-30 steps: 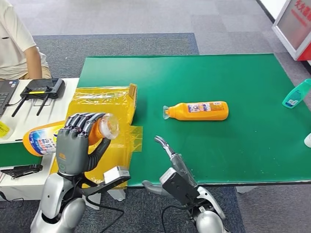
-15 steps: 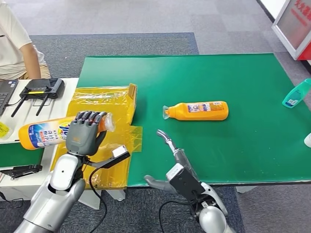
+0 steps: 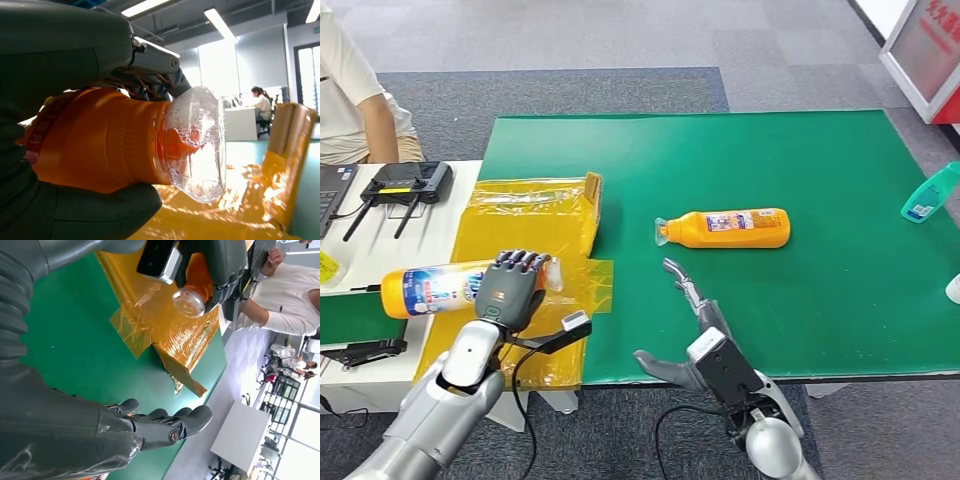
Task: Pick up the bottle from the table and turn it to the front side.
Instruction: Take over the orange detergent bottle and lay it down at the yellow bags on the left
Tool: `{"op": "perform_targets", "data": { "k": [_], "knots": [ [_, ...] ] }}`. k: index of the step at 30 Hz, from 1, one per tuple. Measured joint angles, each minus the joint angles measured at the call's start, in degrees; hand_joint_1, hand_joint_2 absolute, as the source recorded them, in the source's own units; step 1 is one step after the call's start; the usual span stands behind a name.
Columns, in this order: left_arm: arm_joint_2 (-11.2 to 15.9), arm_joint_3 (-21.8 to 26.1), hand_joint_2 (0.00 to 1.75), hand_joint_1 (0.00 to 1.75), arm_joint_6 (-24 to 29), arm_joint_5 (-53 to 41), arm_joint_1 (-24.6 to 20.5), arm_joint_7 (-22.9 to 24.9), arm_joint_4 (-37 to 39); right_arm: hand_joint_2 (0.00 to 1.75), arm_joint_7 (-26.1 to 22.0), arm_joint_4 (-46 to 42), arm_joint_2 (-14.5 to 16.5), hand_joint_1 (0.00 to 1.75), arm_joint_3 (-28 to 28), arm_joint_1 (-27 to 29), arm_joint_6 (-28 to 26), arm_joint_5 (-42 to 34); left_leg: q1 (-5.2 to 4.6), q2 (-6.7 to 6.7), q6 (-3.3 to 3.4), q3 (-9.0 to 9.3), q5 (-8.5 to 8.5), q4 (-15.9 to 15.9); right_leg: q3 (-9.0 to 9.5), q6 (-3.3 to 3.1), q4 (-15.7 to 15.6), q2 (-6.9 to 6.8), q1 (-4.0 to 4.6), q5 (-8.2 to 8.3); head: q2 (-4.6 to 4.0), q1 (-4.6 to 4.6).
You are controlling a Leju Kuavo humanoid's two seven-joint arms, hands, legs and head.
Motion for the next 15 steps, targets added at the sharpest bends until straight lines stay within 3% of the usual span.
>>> {"op": "perform_targets", "data": {
  "k": [7,15],
  "knots": [
    [-3.6,1.8,1.75,1.75,-0.7,0.1,-0.9,-1.0,6.4,1.75,-0.7,-0.1,0.0,0.0,-1.5,0.2,-0.2,-0.7,0.0,0.0,0.0,-0.01,-0.01,0.0,0.0,0.01,0.0,0.0,0.0,0.0,0.0,0.01],
    [-2.3,3.6,1.75,1.75,-0.9,0.1,-1.6,1.9,10.5,1.75,-1.1,-0.3,0.0,0.0,-3.2,1.3,0.0,-1.2,0.02,0.0,-0.01,-0.01,0.0,0.0,-0.01,-0.01,0.0,0.0,0.03,-0.01,0.0,0.01]
  ]
}}
